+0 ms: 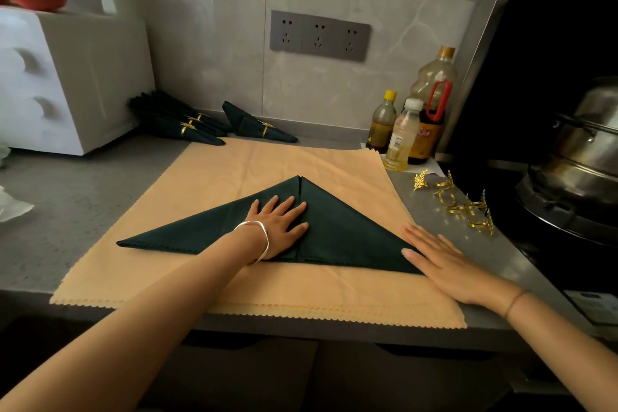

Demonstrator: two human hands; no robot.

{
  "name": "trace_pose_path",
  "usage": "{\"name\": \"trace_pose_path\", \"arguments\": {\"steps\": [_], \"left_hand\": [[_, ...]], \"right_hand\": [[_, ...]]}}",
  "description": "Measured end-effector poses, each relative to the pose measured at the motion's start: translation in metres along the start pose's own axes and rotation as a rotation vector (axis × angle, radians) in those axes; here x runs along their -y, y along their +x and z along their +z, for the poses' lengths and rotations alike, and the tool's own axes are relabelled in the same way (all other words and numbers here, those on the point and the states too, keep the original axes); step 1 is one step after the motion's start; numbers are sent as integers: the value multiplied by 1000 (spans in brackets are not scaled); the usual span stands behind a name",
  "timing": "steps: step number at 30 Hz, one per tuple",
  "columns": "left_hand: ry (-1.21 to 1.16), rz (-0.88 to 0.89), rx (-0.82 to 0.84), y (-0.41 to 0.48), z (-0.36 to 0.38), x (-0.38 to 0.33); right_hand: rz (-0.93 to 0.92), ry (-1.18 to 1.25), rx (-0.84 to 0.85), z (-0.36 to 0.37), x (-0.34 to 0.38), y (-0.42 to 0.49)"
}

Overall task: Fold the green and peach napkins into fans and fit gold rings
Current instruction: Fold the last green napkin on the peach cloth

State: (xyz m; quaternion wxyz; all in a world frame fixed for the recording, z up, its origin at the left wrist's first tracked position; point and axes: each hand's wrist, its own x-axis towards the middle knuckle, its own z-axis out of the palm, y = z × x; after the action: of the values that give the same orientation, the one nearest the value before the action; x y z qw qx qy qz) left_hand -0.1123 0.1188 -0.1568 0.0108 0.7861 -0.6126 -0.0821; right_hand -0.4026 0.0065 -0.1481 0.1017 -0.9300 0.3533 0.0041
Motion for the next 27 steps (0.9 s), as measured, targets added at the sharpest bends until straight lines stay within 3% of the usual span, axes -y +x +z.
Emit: {"name": "trace_pose_path", "arguments": {"steps": [3,8,14,22,27], "left_hand": [[-121,27,-20,-13,-8,-4],[-105,108,-116,-65,-8,-11],[-132,220,-42,-98,-1,-13],[-37,262,-60,-97,8,-8],[-33,296,-80,-101,11,-5]], "right_hand": [[-86,7,-81,-6,25,2],[-271,24,-48,-2,55,7],[-321,-37,-82,2,71,15],[-311,-87,-60,-4,68,13],[-163,-130,-18,-29,43,5]]}}
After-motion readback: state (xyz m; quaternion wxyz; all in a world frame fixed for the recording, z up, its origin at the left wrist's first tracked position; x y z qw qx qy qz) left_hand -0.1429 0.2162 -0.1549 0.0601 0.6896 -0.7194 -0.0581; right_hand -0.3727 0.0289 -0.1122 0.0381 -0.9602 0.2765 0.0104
